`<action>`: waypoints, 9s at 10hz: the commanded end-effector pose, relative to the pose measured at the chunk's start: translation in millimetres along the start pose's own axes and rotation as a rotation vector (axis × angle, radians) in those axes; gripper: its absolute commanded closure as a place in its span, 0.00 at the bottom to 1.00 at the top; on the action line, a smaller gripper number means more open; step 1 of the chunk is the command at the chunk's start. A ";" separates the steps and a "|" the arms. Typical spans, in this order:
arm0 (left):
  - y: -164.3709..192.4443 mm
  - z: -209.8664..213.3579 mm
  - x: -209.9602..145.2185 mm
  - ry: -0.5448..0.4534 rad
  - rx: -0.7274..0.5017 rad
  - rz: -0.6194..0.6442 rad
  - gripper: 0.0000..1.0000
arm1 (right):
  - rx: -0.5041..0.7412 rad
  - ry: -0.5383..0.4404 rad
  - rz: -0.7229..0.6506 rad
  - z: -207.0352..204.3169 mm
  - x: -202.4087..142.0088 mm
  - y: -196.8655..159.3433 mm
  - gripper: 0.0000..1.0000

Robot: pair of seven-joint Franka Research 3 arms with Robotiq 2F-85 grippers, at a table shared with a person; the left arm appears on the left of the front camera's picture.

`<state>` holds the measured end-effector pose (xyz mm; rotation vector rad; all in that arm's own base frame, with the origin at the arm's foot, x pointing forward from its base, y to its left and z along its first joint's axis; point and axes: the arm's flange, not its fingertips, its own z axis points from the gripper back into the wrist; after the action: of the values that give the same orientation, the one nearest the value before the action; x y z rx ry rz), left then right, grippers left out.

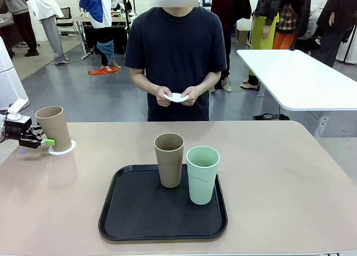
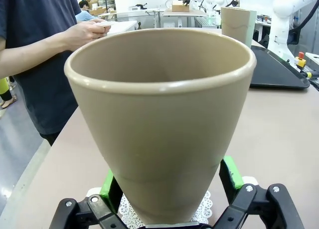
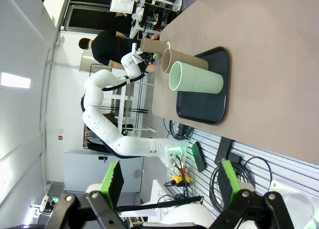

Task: Place coasters on the table and set cups on them.
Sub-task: Pick up one Reusable plastic cup and place it on a coaster set by the human, then take one Reusable plastic cup from the Flat Tray and place it on a coaster set by the human.

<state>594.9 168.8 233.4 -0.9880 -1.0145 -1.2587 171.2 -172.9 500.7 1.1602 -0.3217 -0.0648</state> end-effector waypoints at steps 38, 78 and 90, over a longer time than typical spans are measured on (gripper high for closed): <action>-280.5 -0.7 279.2 1.029 0.412 0.429 0.00 | 0.024 -0.002 0.018 -0.4 0.9 0.5 0.00; -301.9 185.0 225.0 -0.023 0.203 1.235 0.00 | 0.024 -0.002 0.018 -0.4 0.9 0.5 0.00; -301.9 185.0 225.0 -0.023 0.203 1.235 0.00 | 0.024 -0.002 0.018 -0.4 0.9 0.5 0.00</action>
<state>294.0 269.6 501.6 -1.1522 -0.3463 -0.1267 171.3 -172.8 500.9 1.1603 -0.3213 -0.0637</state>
